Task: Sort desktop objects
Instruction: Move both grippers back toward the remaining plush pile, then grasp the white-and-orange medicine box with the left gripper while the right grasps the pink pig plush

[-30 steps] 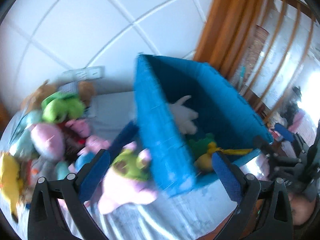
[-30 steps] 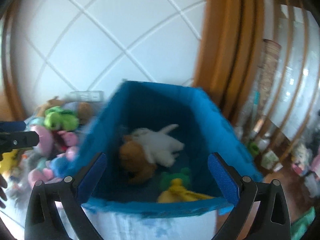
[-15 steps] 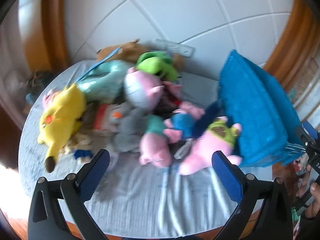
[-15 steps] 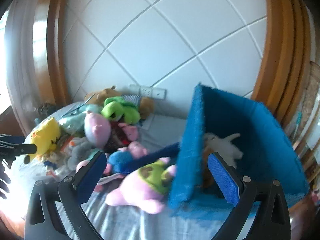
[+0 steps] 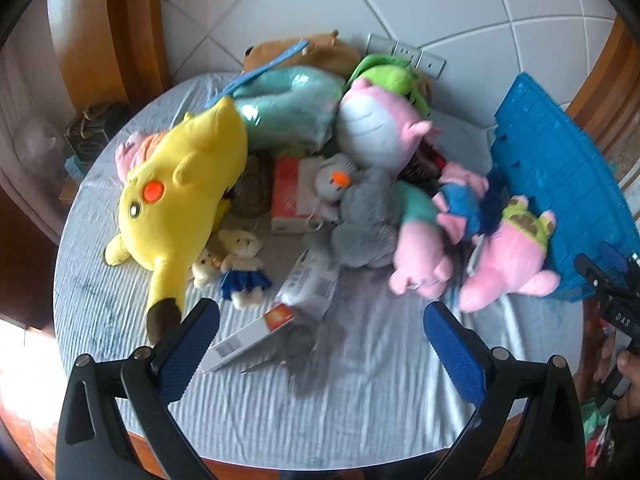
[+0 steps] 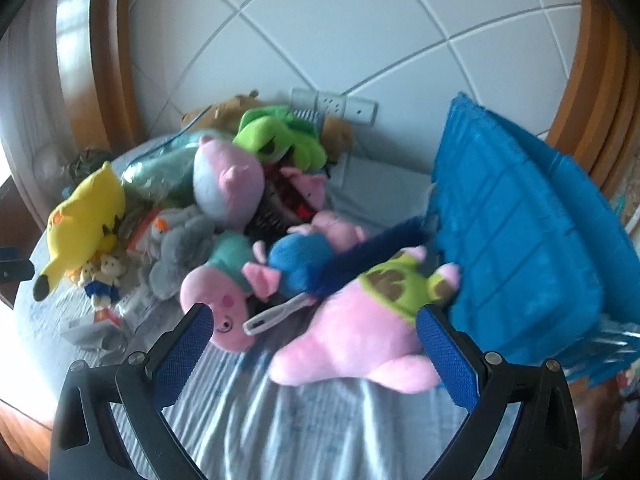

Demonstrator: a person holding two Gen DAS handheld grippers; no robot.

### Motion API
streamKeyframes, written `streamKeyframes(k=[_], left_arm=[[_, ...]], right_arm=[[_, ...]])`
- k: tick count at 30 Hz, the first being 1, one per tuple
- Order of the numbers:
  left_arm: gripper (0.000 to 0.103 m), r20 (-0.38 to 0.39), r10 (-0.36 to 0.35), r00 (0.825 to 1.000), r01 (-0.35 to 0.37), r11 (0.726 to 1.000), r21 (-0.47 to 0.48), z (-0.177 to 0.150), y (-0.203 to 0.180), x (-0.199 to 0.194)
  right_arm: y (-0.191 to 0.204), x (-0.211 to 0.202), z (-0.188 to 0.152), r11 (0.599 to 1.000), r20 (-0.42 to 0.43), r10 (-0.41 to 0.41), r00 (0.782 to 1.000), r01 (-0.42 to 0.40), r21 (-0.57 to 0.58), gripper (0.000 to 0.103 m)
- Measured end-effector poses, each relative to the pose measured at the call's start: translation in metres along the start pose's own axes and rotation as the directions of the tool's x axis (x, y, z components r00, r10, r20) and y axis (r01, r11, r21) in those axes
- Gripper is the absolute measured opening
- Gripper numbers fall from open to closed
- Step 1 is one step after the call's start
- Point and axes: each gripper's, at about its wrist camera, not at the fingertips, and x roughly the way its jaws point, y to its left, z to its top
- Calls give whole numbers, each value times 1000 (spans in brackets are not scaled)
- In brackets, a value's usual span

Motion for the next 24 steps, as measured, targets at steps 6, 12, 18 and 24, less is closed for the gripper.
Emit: streamKeyframes(k=[6,12,18,24], left_arm=[[103,-57,-14,998,15,1000,5,-20,23,41],[103,-113,-13,994,14,1000,11,-36,44,88],[103,-152,2,988,1,1000,16,-41,61,123],[103,-200,26,979,-17,999,46,-52,76,158]], right_arm=[[40,41,-3,999,-42,37,998,-38,-25,102],[84,81,0,993,-57,78,995,-83,-84,102],[118,118,-1,985,-94,87,992,-100,-140,102],[137,151,-11,977,-145,84,986,-110,-181,102]])
